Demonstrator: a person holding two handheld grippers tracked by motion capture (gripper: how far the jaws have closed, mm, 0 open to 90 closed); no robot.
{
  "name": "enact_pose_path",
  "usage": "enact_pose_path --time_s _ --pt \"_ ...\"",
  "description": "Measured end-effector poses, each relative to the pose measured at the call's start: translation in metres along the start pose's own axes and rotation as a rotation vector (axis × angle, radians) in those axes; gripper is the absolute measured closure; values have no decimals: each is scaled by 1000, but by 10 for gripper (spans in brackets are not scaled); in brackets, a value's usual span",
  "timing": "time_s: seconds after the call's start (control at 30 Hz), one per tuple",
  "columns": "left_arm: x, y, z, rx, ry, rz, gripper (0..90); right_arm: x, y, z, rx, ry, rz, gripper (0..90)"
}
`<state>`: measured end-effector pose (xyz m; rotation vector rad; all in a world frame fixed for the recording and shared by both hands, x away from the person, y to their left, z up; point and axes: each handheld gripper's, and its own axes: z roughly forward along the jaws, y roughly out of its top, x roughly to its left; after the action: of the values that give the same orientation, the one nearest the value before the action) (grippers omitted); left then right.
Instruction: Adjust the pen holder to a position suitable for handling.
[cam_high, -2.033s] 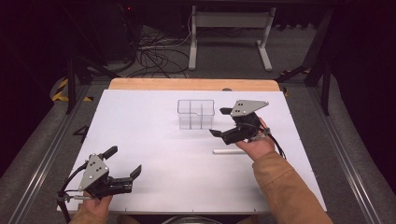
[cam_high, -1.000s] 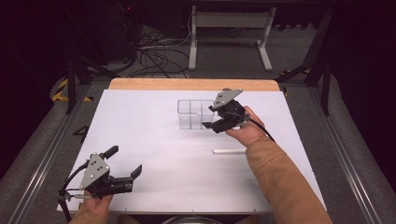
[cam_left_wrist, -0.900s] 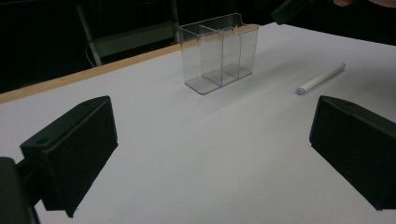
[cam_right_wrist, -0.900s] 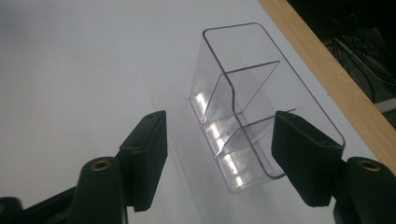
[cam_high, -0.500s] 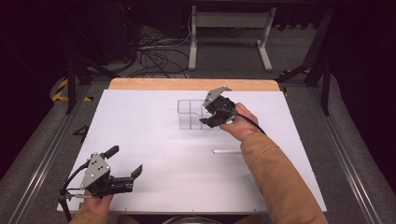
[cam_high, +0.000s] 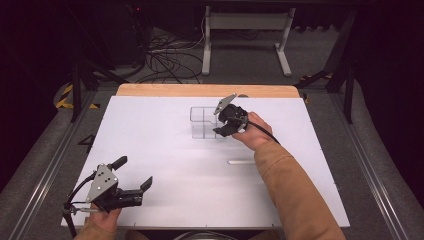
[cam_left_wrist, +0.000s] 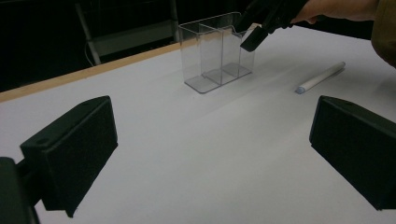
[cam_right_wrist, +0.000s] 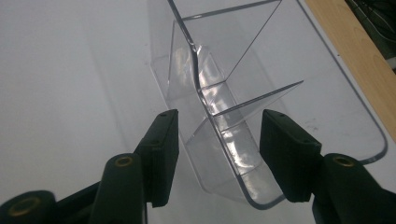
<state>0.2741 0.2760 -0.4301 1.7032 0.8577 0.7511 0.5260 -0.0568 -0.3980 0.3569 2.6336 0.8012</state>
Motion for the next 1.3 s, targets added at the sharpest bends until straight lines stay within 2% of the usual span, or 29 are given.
enact_pose_path --time_s 0.17,0.33,0.4,0.47,0.57,0.67,0.7,0.73,0.77,0.83,0.9,1.0,1.07,1.13,1.3 --pt "0 0 0 -1 1 -4 16 1 -1 8 26 4 2 510" --pt "0 0 0 -1 0 -5 16 3 -1 14 46 4 -18 516" --pt "0 0 0 -1 -1 -6 16 5 0 16 55 -13 -13 520" --pt "0 0 0 -2 -2 -10 16 5 0 16 59 -26 -21 582" --pt "0 0 0 -1 -1 -7 16 6 0 13 72 -22 -33 646" --pt "0 0 0 -4 -2 -10 16 6 -1 11 67 -19 -35 673" --pt "0 0 0 -3 -1 -10 16 6 -1 10 70 -12 -51 683" --pt "0 0 0 -1 -2 -5 16 7 -1 9 66 0 -38 711" --pt "0 0 0 -2 -2 -2 16 7 -1 8 70 13 -56 728" --pt "0 0 1 -2 -2 -6 16 9 0 5 62 34 -58 770" --pt "0 0 1 -1 -2 -7 16 13 2 2 48 55 -74 807" --pt "0 1 1 -3 -2 -3 17 16 5 -6 7 84 -73 858" --pt "0 1 1 -4 -3 -4 16 18 7 -13 -11 99 -62 875" --pt "0 1 1 0 -5 -1 17 22 7 -19 -7 88 -86 876" --pt "-1 1 2 -2 -4 -3 16 30 7 -37 -25 131 -89 876"
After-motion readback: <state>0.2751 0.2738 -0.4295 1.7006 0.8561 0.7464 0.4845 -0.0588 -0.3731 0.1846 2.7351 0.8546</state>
